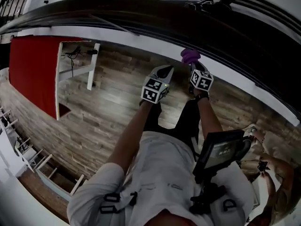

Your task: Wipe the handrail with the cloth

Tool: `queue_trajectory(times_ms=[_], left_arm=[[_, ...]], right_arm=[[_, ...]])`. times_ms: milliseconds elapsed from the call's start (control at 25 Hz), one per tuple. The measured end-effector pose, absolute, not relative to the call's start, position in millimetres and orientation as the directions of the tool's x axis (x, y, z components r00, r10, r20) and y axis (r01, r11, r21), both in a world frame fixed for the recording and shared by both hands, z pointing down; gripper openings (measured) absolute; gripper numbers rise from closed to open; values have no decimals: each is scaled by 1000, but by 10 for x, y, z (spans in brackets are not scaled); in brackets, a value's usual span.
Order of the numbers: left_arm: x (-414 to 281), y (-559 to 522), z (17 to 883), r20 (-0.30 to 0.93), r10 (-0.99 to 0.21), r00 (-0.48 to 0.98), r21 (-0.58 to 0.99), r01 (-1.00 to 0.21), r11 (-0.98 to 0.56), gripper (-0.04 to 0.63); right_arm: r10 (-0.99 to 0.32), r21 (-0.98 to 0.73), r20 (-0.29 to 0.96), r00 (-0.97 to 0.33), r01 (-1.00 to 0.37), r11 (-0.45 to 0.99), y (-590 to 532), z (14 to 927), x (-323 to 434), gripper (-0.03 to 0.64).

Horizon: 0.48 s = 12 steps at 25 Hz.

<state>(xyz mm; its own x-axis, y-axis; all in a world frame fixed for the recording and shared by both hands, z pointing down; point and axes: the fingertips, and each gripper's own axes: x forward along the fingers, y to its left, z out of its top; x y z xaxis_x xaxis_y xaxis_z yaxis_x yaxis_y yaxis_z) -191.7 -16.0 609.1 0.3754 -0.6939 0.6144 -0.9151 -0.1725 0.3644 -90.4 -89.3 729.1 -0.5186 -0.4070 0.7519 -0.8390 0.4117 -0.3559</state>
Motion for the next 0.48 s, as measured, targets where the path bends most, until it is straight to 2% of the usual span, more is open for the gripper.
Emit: queue_trajectory(times_ms=[280,480], left_arm=[[-3395,188,6213,624,-743,243,330,-944,-31,-2],[-4108,294,6417,616,-769,171,323,-945,48,-2]], right_arm=[[-293,-406,733,-614,-741,536,-607,7685,-2750,49],[-251,-434,698,-671,-675,596,-620,7932,-3893,49]])
